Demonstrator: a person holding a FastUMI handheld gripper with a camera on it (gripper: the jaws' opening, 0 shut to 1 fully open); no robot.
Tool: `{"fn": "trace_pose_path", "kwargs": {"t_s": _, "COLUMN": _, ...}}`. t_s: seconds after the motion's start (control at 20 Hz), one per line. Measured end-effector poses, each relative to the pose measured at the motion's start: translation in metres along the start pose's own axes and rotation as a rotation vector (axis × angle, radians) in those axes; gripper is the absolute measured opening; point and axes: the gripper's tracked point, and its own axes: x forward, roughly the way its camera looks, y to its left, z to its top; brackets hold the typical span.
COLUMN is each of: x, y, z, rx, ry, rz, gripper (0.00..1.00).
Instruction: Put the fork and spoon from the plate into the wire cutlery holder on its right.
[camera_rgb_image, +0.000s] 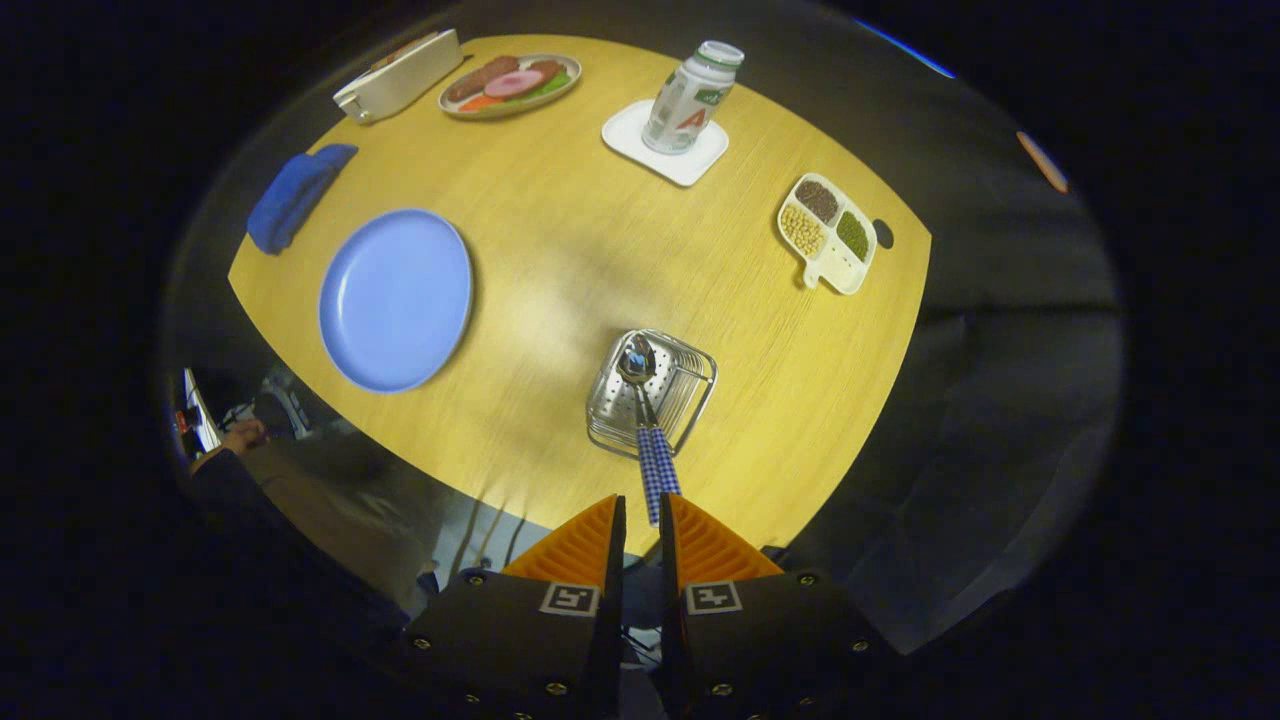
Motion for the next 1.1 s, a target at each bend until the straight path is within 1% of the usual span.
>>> {"fn": "trace_pose_path", "kwargs": {"t_s": 0.05, "x": -0.005, "y": 0.015, "z": 0.006, "rx": 0.049, "ry": -0.104, "rz": 0.019, "gripper": 0.17}}
{"fn": "trace_pose_path", "kwargs": {"t_s": 0.15, "x": -0.023, "y": 0.047, "z": 0.031, "rx": 0.156, "ry": -0.385, "rz": 0.028, "gripper": 0.17}}
{"fn": "trace_pose_path", "kwargs": {"t_s": 0.2, "x": -0.037, "y": 0.055, "z": 0.042, "rx": 0.211, "ry": -0.527, "rz": 0.001, "gripper": 0.17}}
{"fn": "trace_pose_path", "kwargs": {"t_s": 0.25, "x": -0.052, "y": 0.059, "z": 0.048, "rx": 0.279, "ry": -0.663, "rz": -0.046, "gripper": 0.17}}
{"fn": "trace_pose_path", "kwargs": {"t_s": 0.3, "x": -0.061, "y": 0.060, "z": 0.047, "rx": 0.354, "ry": -0.758, "rz": -0.119, "gripper": 0.17}}
{"fn": "trace_pose_path", "kwargs": {"t_s": 0.4, "x": -0.072, "y": 0.084, "z": 0.050, "rx": 0.419, "ry": -0.905, "rz": -0.143, "gripper": 0.17}}
{"fn": "trace_pose_path", "kwargs": {"t_s": 0.5, "x": -0.098, "y": 0.104, "z": 0.056, "rx": 0.453, "ry": -1.063, "rz": -0.158, "gripper": 0.17}}
{"fn": "trace_pose_path", "kwargs": {"t_s": 0.55, "x": -0.107, "y": 0.113, "z": 0.059, "rx": 0.452, "ry": -1.108, "rz": -0.159, "gripper": 0.17}}
{"fn": "trace_pose_path", "kwargs": {"t_s": 0.6, "x": -0.111, "y": 0.127, "z": 0.064, "rx": 0.432, "ry": -1.132, "rz": -0.142, "gripper": 0.17}}
{"fn": "trace_pose_path", "kwargs": {"t_s": 0.7, "x": -0.107, "y": 0.146, "z": 0.071, "rx": 0.379, "ry": -1.109, "rz": -0.118, "gripper": 0.17}}
{"fn": "trace_pose_path", "kwargs": {"t_s": 0.75, "x": -0.111, "y": 0.151, "z": 0.075, "rx": 0.365, "ry": -1.120, "rz": -0.110, "gripper": 0.17}}
{"fn": "trace_pose_path", "kwargs": {"t_s": 0.8, "x": -0.119, "y": 0.153, "z": 0.078, "rx": 0.363, "ry": -1.145, "rz": -0.118, "gripper": 0.17}}
{"fn": "trace_pose_path", "kwargs": {"t_s": 0.95, "x": -0.154, "y": 0.146, "z": 0.081, "rx": 0.389, "ry": -1.266, "rz": -0.195, "gripper": 0.17}}
{"fn": "trace_pose_path", "kwargs": {"t_s": 1.0, "x": -0.162, "y": 0.148, "z": 0.084, "rx": 0.379, "ry": -1.303, "rz": -0.198, "gripper": 0.17}}
{"fn": "trace_pose_path", "kwargs": {"t_s": 1.05, "x": -0.171, "y": 0.153, "z": 0.087, "rx": 0.366, "ry": -1.341, "rz": -0.193, "gripper": 0.25}}
{"fn": "trace_pose_path", "kwargs": {"t_s": 1.1, "x": -0.176, "y": 0.155, "z": 0.089, "rx": 0.352, "ry": -1.357, "rz": -0.203, "gripper": 0.25}}
